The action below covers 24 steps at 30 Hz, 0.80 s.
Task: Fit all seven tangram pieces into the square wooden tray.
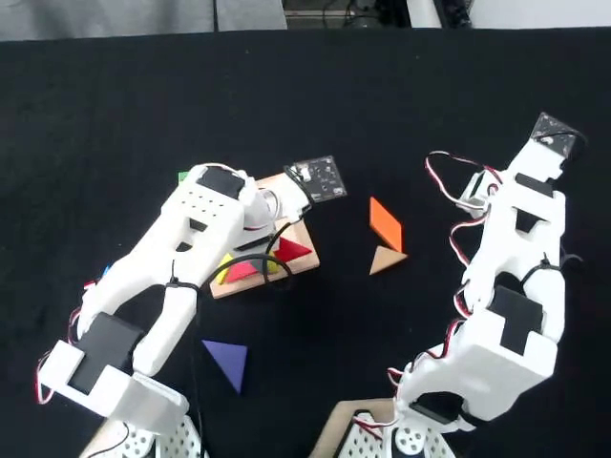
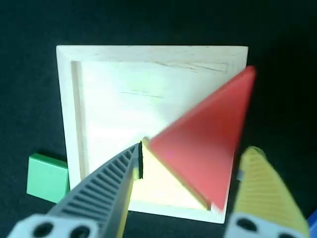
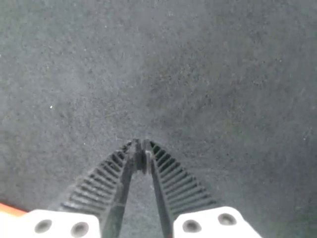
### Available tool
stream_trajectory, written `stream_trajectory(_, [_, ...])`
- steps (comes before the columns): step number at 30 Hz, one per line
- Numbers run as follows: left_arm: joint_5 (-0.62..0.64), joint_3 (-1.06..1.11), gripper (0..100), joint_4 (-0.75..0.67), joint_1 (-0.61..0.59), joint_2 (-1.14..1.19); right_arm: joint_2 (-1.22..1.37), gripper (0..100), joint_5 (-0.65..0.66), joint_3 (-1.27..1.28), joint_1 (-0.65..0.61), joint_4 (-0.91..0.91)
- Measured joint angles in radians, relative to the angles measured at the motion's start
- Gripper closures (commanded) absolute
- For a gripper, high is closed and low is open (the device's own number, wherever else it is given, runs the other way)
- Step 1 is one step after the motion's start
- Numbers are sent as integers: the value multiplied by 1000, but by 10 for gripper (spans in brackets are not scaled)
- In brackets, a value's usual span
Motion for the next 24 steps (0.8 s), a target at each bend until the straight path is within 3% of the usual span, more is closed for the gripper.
stream_trajectory(7, [8, -5, 649, 0, -3, 0, 0, 987, 0, 0, 0, 0])
stream_trajectory(13, [34, -84, 785, 52, -32, -20, 0, 987, 0, 0, 0, 0])
stream_trajectory(19, [279, -244, 916, 364, -127, -301, 0, 987, 0, 0, 0, 0])
stream_trajectory(21, [362, -233, 974, 416, -180, -405, 0, 987, 0, 0, 0, 18])
stream_trajectory(24, [422, -138, 958, 439, -285, -562, -2, 988, 17, 0, -9, 58])
